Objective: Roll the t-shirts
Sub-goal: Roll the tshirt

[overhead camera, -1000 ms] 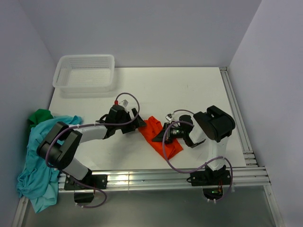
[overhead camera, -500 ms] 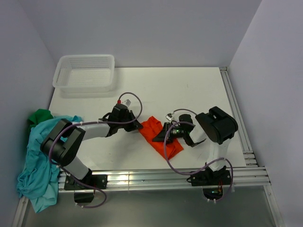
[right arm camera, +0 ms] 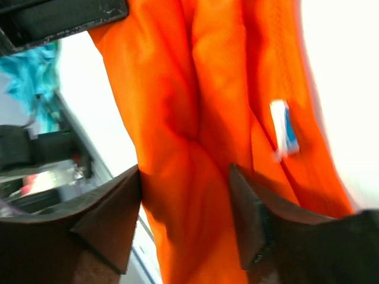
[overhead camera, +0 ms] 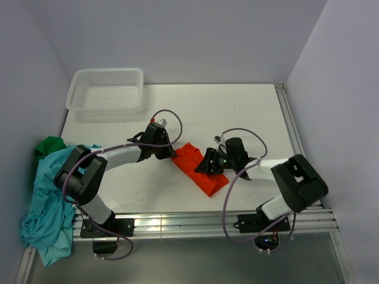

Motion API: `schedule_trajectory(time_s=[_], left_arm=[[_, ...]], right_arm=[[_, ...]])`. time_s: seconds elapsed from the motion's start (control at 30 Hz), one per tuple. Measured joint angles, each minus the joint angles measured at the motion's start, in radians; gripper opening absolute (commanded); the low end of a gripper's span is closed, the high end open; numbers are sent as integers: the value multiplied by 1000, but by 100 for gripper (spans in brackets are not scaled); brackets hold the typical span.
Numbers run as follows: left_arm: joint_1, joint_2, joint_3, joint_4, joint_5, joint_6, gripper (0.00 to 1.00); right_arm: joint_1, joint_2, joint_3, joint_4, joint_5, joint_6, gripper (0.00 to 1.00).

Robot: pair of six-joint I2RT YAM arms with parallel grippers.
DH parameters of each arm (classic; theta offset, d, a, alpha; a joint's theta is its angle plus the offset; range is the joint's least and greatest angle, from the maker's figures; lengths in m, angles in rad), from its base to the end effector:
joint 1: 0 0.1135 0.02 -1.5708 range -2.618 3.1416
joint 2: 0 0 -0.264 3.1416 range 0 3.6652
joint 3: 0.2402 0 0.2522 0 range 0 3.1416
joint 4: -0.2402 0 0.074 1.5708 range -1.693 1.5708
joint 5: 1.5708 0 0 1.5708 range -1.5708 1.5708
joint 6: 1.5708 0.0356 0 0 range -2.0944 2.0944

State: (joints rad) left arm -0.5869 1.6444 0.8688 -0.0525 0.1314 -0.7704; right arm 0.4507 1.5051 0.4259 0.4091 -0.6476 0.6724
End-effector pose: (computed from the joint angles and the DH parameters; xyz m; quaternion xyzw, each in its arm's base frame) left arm 0.2724 -0.1868 0.1676 -0.0615 0.9281 -0.2749 0.2435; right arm 0.2170 0.1289 0.1257 -0.0432 0.8636 0.4622 0.1968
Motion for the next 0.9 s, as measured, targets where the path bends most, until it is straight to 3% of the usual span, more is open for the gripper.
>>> schedule_trajectory(time_s=[0.17, 0.43, 0.67, 0.9], left_arm=[[-4, 5, 2, -24, -12, 18, 0], [-18, 23, 35, -44, -12, 43, 0], [-20, 47, 76, -79, 2, 61, 0], [-21, 57, 91, -106, 8, 76, 0]], right_arm=[[73, -219, 7, -254, 175, -74, 95], [323, -439, 97, -549, 545, -152, 97], [547, -382, 209, -715, 882, -193, 97], [776, -132, 464, -845, 1214, -217, 97]])
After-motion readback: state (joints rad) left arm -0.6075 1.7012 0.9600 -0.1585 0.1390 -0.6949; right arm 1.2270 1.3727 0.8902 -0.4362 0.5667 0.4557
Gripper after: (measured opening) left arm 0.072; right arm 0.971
